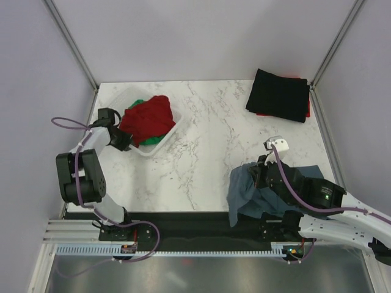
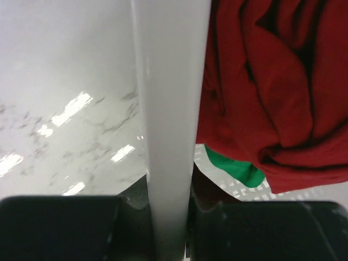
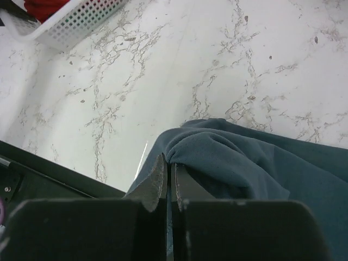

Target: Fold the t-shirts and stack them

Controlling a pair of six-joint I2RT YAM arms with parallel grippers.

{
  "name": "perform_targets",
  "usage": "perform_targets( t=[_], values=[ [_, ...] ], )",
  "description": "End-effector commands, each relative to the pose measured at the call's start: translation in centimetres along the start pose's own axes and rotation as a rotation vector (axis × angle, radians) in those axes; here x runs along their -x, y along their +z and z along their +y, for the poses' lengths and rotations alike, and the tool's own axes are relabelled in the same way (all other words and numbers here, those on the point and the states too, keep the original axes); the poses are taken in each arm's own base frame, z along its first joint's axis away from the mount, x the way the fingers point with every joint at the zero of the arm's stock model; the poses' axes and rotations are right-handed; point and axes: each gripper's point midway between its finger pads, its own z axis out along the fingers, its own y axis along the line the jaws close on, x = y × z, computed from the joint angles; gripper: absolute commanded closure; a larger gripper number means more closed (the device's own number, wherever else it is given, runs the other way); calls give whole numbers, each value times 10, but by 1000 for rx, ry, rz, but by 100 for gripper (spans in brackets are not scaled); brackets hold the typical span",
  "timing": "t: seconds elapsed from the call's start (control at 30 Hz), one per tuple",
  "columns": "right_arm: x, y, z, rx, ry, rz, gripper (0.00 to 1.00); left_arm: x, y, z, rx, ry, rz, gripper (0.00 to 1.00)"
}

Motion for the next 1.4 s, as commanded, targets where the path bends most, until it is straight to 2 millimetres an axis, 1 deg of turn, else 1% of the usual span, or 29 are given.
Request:
perform_targets(
  t=[0.0,0.03,0.1,0.17,0.2,0.23,0.27,0.33,0.43,0.47,0.53,0.57,0.63,0.77,0.8,0.9,0.93,1.0,1.03,1.07,1.1,1.13,1.17,1.2,1.23,1.27,1.3,1.33,1.37],
  values=[
    [6,2,3,6,25,-33,100,19,12,-49,-149,-241,82,97],
    [3,3,4,8,22,-23,100,21,30,-53,-135,-312,107,96],
    [-1,4,4,13,24,-11,100,48,34,-84,-206,-368,88,94],
    [-8,5,5,23,30,10,100,65,56,-96,-199,-359,67,94],
    [-11,4,7,33,53,16,100,88,47,-116,-229,-359,27,94],
    [-18,7,6,34,54,30,100,94,61,-115,-201,-383,25,94],
    [-24,7,10,59,64,47,100,111,58,-122,-216,-418,-8,95],
    [-35,12,13,74,75,69,100,123,63,-130,-243,-543,-8,94],
    [-48,19,15,73,68,101,100,136,68,-147,-318,-628,-5,75],
    [-51,22,14,64,59,112,100,138,63,-152,-332,-637,-6,56],
    [-54,26,15,54,53,122,100,140,52,-154,-345,-666,-15,40],
    [-54,27,17,55,49,125,100,142,43,-151,-349,-689,-34,21],
    [-54,30,23,63,49,134,100,145,16,-150,-386,-708,-69,1],
    [-51,33,36,96,48,151,100,153,-35,-156,-470,-638,-100,0],
    [-49,34,38,97,44,150,100,156,-62,-161,-521,-588,-128,0],
    [-34,35,45,97,29,127,100,153,-100,-158,-562,-465,-156,0],
    [-20,33,51,105,34,104,100,153,-126,-156,-582,-430,-195,0],
    [-10,37,57,97,5,95,100,139,-139,-141,-544,-344,-214,0],
    [12,34,68,115,19,54,100,133,-171,-137,-577,-309,-262,0],
    [17,41,75,111,-5,58,100,120,-165,-123,-548,-292,-250,0],
    [30,44,85,131,-40,38,100,110,-172,-114,-549,-258,-265,0],
    [72,33,107,189,-26,-29,100,99,-195,-107,-586,-244,-298,1],
    [82,36,130,247,-53,-16,100,82,-180,-88,-551,-238,-280,1],
    [110,27,153,335,-77,-75,100,74,-183,-80,-553,-220,-292,1],
    [166,-3,178,447,-44,-187,100,69,-185,-72,-546,-197,-317,2],
    [183,-4,199,498,-58,-207,100,61,-195,-62,-559,-162,-355,2],
    [197,-16,213,556,-86,-208,100,59,-199,-56,-551,-96,-390,2],
    [264,-65,221,626,-61,-352,100,56,-206,-51,-548,-59,-416,3],
    [270,-51,237,616,-93,-333,100,56,-222,-48,-554,16,-472,3]
  ],
)
